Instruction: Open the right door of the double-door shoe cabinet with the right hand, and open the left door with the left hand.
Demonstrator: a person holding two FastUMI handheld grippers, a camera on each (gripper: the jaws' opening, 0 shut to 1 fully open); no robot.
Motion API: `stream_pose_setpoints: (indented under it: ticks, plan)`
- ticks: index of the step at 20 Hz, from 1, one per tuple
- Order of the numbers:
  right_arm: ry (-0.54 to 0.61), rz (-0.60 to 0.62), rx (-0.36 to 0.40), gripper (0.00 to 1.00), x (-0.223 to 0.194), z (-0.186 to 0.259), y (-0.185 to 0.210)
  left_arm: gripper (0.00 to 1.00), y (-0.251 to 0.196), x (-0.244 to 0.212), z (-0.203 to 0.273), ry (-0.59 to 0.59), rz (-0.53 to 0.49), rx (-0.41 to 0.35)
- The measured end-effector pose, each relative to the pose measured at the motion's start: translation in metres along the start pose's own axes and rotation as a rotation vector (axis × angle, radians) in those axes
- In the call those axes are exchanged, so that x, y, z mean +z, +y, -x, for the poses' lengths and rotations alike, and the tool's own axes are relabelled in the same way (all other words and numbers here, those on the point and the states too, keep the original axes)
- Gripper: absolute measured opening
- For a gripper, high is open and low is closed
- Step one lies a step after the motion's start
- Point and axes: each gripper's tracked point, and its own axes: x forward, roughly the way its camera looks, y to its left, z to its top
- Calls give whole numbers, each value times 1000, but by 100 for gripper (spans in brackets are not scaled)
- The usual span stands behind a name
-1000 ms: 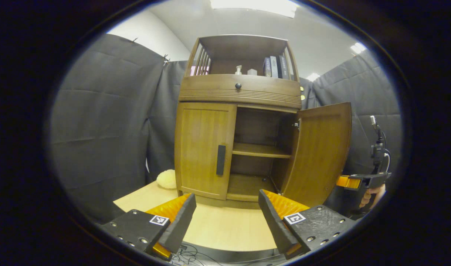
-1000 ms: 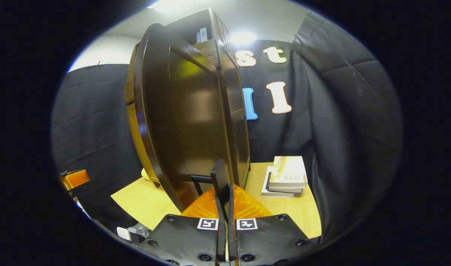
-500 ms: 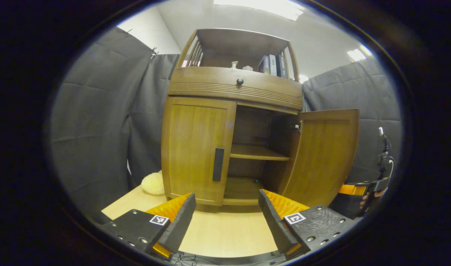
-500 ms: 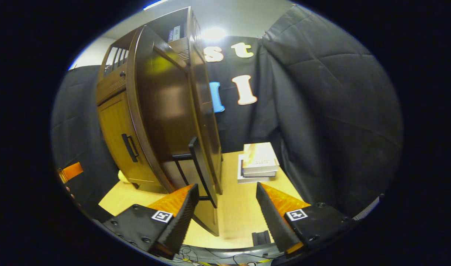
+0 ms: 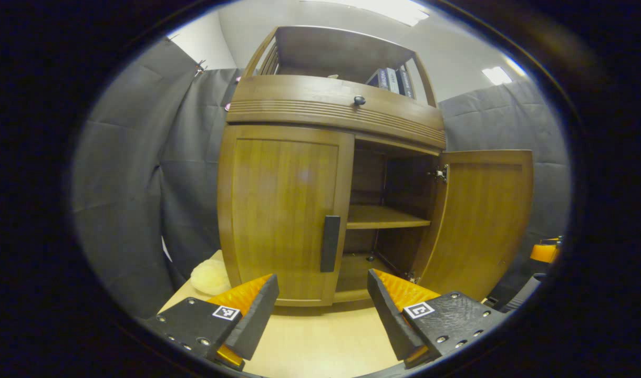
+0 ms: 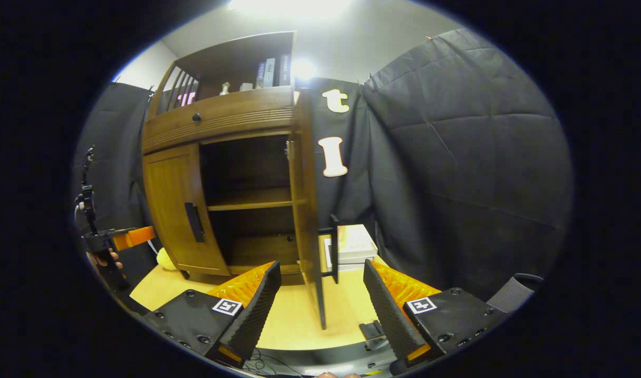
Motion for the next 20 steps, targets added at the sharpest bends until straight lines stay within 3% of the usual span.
stream_pose_setpoints:
  ticks: [5, 15, 16, 18, 19, 20]
  plan:
    - [-13, -17, 151, 93, 6, -34, 71, 99, 5, 8, -30, -34, -20, 10]
    - [-34, 37, 296, 92, 14, -118, 130, 99, 12, -4, -64, -3, -74, 84]
    - [-31, 43, 303, 93, 13, -123, 132, 89, 19, -3, -66, -1, -85, 119]
    - [-32, 42, 312, 93, 11, -128, 132, 71, 11, -10, -69, 24, -73, 104]
    - [-28, 39, 314, 93, 11, -134, 132, 72, 3, -15, -71, 51, -69, 83]
    - [-18, 34, 316, 100, 10, -139, 133, 63, 2, -20, -70, 47, -68, 97]
